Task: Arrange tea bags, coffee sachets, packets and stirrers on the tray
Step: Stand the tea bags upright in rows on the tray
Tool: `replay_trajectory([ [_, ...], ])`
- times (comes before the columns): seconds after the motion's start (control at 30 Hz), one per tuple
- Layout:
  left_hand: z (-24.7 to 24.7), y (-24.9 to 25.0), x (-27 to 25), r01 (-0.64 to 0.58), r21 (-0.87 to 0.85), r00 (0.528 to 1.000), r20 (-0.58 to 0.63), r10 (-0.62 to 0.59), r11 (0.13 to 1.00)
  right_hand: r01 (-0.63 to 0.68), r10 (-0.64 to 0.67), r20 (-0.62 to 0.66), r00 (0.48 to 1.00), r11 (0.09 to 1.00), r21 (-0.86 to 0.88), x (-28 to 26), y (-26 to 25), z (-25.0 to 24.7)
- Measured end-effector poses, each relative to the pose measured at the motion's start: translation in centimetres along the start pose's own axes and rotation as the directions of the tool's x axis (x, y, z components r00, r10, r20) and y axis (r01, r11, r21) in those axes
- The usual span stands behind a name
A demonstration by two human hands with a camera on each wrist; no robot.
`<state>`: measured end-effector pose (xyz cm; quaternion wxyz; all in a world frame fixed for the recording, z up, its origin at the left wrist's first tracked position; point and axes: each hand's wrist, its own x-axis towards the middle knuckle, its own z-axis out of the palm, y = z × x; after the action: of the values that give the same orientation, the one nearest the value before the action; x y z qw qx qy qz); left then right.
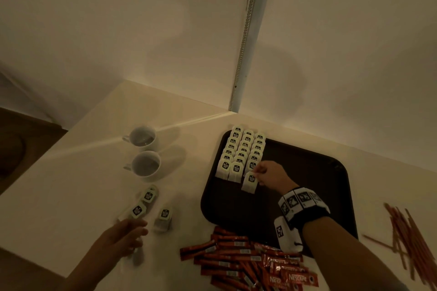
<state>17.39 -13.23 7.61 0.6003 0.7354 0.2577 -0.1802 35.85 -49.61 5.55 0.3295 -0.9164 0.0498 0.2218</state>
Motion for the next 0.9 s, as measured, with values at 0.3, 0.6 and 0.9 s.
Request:
replay_trajectory([
  [0.3, -1.0, -1.6, -0.7, 0.085, -0.001, 0.995, -0.047, -0.085, 0.996, -0.017, 0.018, -0.118, 0.993, 1.0, 0.009, 1.7, -0.4, 0.5],
  [0.6, 0.5, 0.5, 0.9, -0.134, 0.404, 0.958, -0.18, 0.222, 0.905, 0.236, -0.225, -0.082, 0.971, 0.961, 0.146, -5.7, -4.0, 2.2],
  [0.9, 6.3, 0.7, 7.2, 0.002, 0.797, 0.996, -0.057, 0.073, 0.604, 0.241, -0.234, 0.257, 0.937, 0.97, 0.005, -14.3, -1.3, 5.3],
])
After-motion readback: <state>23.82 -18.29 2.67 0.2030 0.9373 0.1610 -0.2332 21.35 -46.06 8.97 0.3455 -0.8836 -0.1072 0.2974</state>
